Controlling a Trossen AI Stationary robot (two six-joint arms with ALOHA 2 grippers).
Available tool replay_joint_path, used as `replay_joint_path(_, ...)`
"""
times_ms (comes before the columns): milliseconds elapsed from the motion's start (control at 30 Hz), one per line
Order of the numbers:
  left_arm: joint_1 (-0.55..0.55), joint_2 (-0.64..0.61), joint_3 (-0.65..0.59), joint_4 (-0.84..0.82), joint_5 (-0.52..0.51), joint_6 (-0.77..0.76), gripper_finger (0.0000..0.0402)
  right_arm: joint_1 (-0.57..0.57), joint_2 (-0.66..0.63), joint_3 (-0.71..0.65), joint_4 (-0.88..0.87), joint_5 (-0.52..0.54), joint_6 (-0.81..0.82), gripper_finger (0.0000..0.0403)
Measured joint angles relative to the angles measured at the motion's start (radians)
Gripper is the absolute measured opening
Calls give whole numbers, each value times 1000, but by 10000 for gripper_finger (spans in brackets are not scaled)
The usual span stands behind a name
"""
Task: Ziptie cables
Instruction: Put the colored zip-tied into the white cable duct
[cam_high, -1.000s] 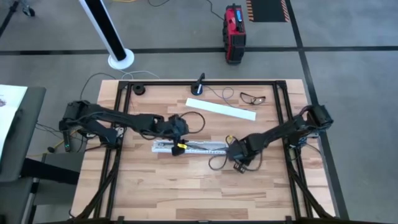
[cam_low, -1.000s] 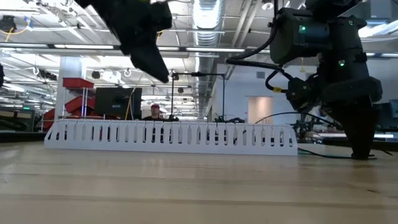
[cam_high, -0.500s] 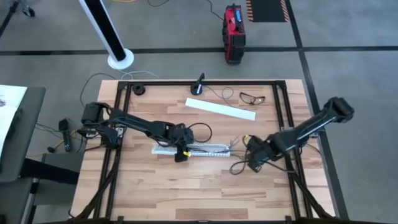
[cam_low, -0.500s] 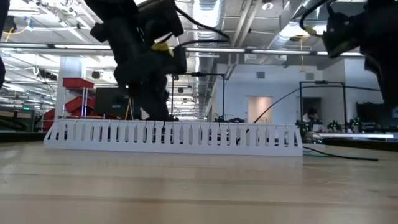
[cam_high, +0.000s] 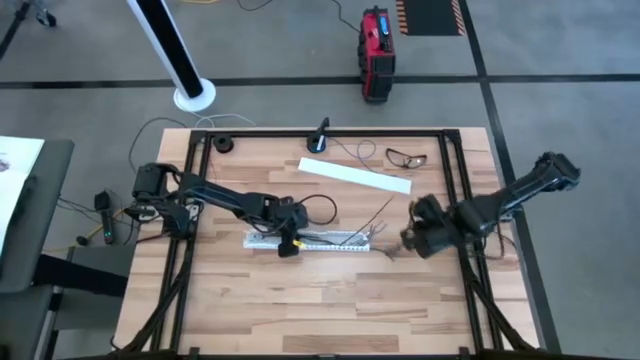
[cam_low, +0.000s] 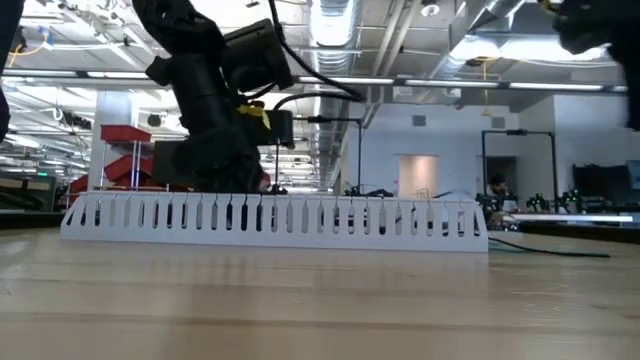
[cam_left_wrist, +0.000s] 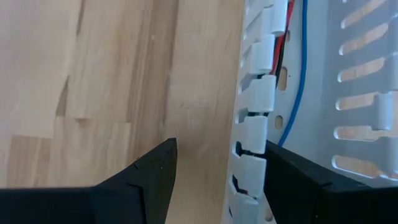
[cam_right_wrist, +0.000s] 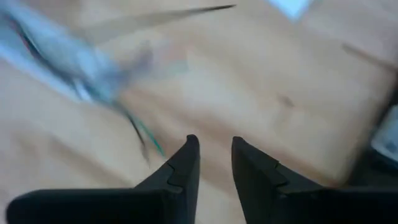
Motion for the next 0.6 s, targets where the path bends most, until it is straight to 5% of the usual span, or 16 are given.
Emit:
replay_joint_path(300, 14, 0, -57, 37, 26, -42, 207, -429, 126, 1, 395, 2, -505, 5)
replay_joint_path(433, 14, 1, -50, 30, 26, -42, 207, -600, 216, 3, 639, -172, -724, 1)
replay_joint_path(600, 17, 2, -50, 30, 29, -43, 207, -686, 356, 1, 646, -416, -818, 1)
